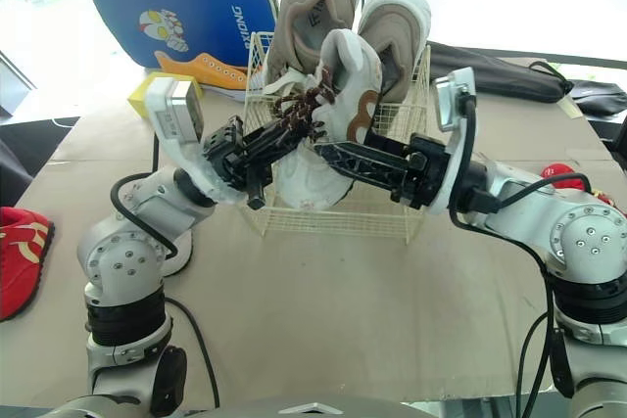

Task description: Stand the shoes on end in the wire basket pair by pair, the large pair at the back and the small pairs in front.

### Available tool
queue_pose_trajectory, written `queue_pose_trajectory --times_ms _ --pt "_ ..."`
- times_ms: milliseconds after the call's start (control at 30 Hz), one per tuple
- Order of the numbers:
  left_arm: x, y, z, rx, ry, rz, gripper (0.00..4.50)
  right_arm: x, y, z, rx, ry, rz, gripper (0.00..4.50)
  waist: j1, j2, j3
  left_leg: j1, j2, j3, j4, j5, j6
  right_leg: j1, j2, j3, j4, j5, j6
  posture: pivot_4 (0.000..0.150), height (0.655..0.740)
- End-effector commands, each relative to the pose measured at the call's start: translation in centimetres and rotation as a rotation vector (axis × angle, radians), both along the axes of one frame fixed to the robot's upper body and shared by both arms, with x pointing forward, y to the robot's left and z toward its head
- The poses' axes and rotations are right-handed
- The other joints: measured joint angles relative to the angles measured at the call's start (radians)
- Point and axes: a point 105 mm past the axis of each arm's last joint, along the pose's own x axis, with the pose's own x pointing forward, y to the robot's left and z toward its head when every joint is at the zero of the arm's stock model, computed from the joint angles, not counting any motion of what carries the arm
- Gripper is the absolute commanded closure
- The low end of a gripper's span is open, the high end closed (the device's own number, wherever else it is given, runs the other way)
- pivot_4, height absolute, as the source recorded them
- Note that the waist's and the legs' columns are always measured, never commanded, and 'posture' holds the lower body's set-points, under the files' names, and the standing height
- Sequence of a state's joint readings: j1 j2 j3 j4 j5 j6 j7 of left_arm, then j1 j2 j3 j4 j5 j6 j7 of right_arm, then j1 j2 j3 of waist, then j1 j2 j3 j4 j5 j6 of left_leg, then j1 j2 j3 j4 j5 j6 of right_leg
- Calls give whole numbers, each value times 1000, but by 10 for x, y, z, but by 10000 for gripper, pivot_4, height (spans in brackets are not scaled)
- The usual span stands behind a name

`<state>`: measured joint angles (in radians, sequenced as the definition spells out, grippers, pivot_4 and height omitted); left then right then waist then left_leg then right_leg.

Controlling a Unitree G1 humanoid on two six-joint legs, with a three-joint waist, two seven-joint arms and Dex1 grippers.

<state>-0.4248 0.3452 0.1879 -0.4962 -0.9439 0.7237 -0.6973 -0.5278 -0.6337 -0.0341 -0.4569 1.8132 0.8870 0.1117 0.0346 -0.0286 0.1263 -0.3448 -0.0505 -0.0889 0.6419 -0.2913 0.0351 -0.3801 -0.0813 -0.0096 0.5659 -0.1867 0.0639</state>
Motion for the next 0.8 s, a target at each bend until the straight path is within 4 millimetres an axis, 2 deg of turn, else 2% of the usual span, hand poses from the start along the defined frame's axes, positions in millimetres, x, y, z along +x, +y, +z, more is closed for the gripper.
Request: queue_pose_trajectory --times_ms 33,67,100,167,233,300,333,400,500,667,733,800 --pt "-8 -7 2 11 -40 -61 45000 -4 4 9 19 -50 12 17305 0 0 0 0 0 0 0 0 0 0 0 0 0 0 0 1500 7400" --pt "-9 -7 1 12 -39 -66 45000 -4 3 9 21 -49 8 23096 0 0 0 0 0 0 0 0 0 0 0 0 0 0 0 1500 7400" --pt "-8 -6 0 12 -35 -66 45000 -5 2 9 24 -50 4 26148 0 0 0 0 0 0 0 0 0 0 0 0 0 0 0 1500 7400" --pt "-7 -3 -2 22 -28 -64 45000 -9 -2 9 33 -54 4 37243 0 0 0 0 0 0 0 0 0 0 0 0 0 0 0 1500 7400" --pt "-6 0 -5 36 -7 -88 45000 -10 -4 8 23 -65 -6 40460 0 0 0 0 0 0 0 0 0 0 0 0 -1 0 0 1500 7400" --pt "-6 0 -5 46 6 -99 34161 -9 -5 7 8 -76 -22 41501 -2 1 0 0 0 0 0 0 0 0 0 0 -1 0 0 1500 7400" --pt "-6 1 -5 55 8 -104 31589 -8 -6 6 -9 -97 -42 41572 -3 1 0 0 0 0 0 0 0 0 0 0 0 0 0 1500 7400" --pt "-6 3 -3 68 9 -99 23373 -6 -8 5 -26 -114 -68 41677 -6 1 1 0 0 0 0 0 0 -1 1 0 -1 0 0 1500 7400" --pt "-6 14 -5 100 53 -71 8518 -5 -21 1 -74 -174 -121 41776 -9 1 0 0 0 -1 0 0 1 0 1 0 -1 0 0 1500 7400" --pt "-15 42 -27 280 42 106 8372 2 -62 15 -124 -401 -311 41855 -21 3 2 0 1 0 -2 -1 2 -1 1 0 -2 0 1 1500 7400" --pt "-28 43 -38 319 32 96 8372 4 -69 27 -77 -497 -345 41858 -24 4 2 0 1 2 -2 -1 2 -1 1 1 -4 0 1 1500 7400" --pt "-48 41 -52 363 67 35 8372 12 -71 24 -157 -571 -359 41861 -27 5 3 1 2 3 -4 -1 2 0 1 2 -4 0 1 1500 7400"
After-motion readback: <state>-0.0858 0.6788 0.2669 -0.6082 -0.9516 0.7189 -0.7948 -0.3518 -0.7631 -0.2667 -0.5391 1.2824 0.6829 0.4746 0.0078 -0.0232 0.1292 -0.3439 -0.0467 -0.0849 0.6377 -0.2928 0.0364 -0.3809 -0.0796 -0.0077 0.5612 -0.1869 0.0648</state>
